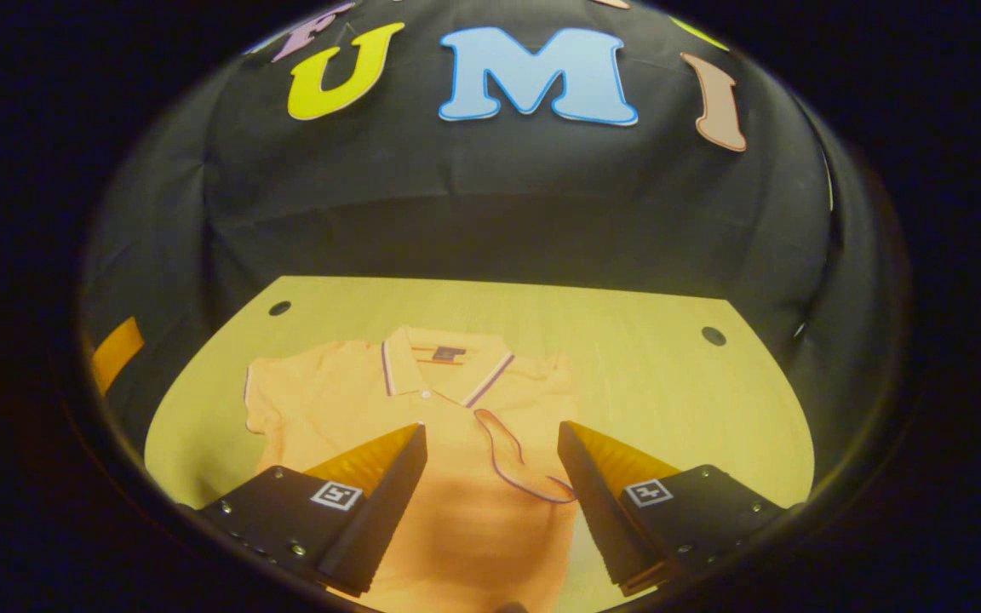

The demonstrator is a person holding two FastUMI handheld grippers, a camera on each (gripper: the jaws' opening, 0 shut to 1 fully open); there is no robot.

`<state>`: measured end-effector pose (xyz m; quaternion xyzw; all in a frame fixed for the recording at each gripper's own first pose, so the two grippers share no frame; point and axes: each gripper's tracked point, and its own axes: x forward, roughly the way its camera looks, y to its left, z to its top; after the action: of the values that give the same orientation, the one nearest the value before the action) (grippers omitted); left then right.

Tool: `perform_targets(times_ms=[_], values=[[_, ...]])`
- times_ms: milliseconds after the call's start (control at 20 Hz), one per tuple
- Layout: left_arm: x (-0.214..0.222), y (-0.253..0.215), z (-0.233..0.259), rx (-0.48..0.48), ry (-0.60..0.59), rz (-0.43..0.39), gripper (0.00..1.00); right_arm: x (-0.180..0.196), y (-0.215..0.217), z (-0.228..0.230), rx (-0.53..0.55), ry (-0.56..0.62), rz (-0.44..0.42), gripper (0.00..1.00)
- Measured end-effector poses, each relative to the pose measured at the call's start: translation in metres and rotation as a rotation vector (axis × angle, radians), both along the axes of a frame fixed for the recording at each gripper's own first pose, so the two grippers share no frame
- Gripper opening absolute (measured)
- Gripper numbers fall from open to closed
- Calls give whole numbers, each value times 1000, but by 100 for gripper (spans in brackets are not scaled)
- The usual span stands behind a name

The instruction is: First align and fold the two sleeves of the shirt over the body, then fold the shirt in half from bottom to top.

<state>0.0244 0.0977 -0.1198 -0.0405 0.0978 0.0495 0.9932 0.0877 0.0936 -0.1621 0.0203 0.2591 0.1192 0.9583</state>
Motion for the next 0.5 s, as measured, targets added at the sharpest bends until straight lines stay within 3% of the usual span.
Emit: perform_targets(times_ms=[250,500], values=[[36,13,-31,-6,49,-34,95,-38,0,39,24,-71,-51,96],[69,27,-78,-64,132,-3,95,-70,3,64,59,-106,-70,96]])
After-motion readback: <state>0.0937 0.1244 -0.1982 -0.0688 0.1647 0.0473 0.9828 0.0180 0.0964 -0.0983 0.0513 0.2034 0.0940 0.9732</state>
